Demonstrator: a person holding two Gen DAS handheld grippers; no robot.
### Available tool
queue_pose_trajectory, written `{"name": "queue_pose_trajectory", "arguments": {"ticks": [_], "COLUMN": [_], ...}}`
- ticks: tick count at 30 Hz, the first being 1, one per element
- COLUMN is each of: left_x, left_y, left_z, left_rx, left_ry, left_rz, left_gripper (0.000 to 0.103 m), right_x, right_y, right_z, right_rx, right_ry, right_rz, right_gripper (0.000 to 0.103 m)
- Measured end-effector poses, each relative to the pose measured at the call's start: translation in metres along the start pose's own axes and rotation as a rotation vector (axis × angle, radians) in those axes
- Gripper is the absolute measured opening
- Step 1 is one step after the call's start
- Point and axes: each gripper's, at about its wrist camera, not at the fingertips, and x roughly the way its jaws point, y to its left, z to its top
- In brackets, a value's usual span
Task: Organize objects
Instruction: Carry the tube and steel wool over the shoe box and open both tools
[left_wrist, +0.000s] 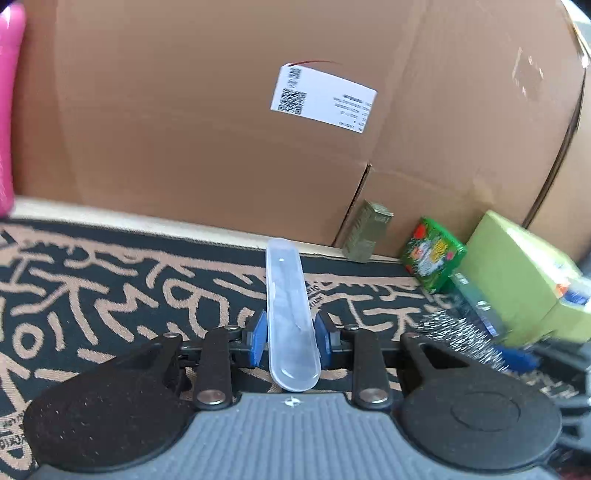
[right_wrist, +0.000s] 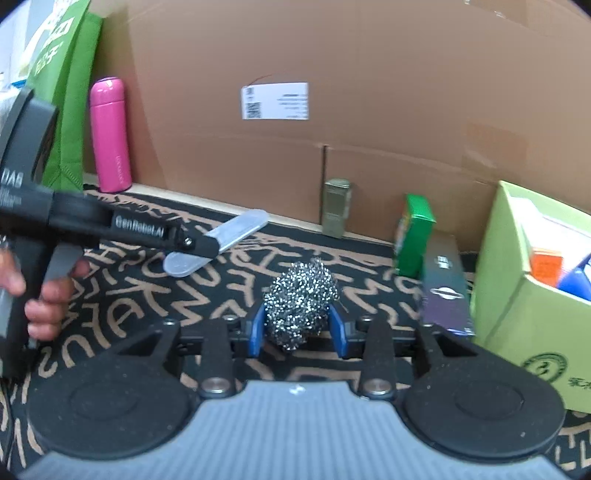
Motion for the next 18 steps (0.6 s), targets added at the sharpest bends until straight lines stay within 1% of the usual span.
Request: {"name": "queue_pose_trajectory", "arguments": {"ticks": [2, 3, 4, 6, 8, 9, 10, 11, 14, 16, 17, 18], "left_x": [0.001, 0.003, 0.007, 0.015, 0.02, 0.02, 0.019, 0.02, 0.019, 0.019, 0.017, 0.018], "left_y": [-0.005, -0.005, -0.005, -0.008, -0.01, -0.01, -0.011, -0.011, -0.011, -0.009, -0.009, -0.011], "left_z": [0.001, 0.002, 0.003, 0.009, 0.01, 0.01, 0.01, 0.01, 0.01, 0.01, 0.009, 0.009], "left_rx": [0.006, 0.0, -0.002, 0.002, 0.014, 0.019, 0.023, 0.028, 0.027, 0.017, 0.01, 0.012], "left_ry": [-0.007, -0.016, -0.023, -0.022, -0.016, -0.018, -0.014, -0.007, -0.01, -0.012, -0.013, -0.013], "left_rz": [0.012, 0.023, 0.044, 0.083, 0.09, 0.089, 0.078, 0.073, 0.078, 0.076, 0.065, 0.065], "left_gripper": [0.048, 0.063, 0.067, 0.066, 0.065, 0.057, 0.041, 0.037, 0.037, 0.05, 0.051, 0.05], "right_x": [0.001, 0.002, 0.004, 0.006, 0.006, 0.007, 0.008, 0.01, 0.013, 0.013, 0.013, 0.014], "right_y": [-0.005, -0.007, -0.008, -0.01, -0.01, -0.01, -0.009, -0.009, -0.008, -0.01, -0.011, -0.012], "right_z": [-0.001, -0.001, -0.001, 0.0, 0.0, 0.001, 0.001, 0.001, -0.001, -0.001, -0.001, -0.001], "right_rx": [0.019, 0.023, 0.029, 0.037, 0.036, 0.039, 0.043, 0.047, 0.057, 0.069, 0.076, 0.084], "right_ry": [0.0, 0.009, 0.014, 0.017, 0.013, 0.012, 0.015, 0.02, 0.033, 0.031, 0.032, 0.037], "right_rz": [-0.009, -0.009, -0.006, 0.0, 0.0, -0.001, -0.001, -0.001, -0.012, -0.015, -0.014, -0.011], "right_gripper": [0.041, 0.042, 0.043, 0.044, 0.047, 0.047, 0.047, 0.047, 0.047, 0.047, 0.047, 0.043]}}
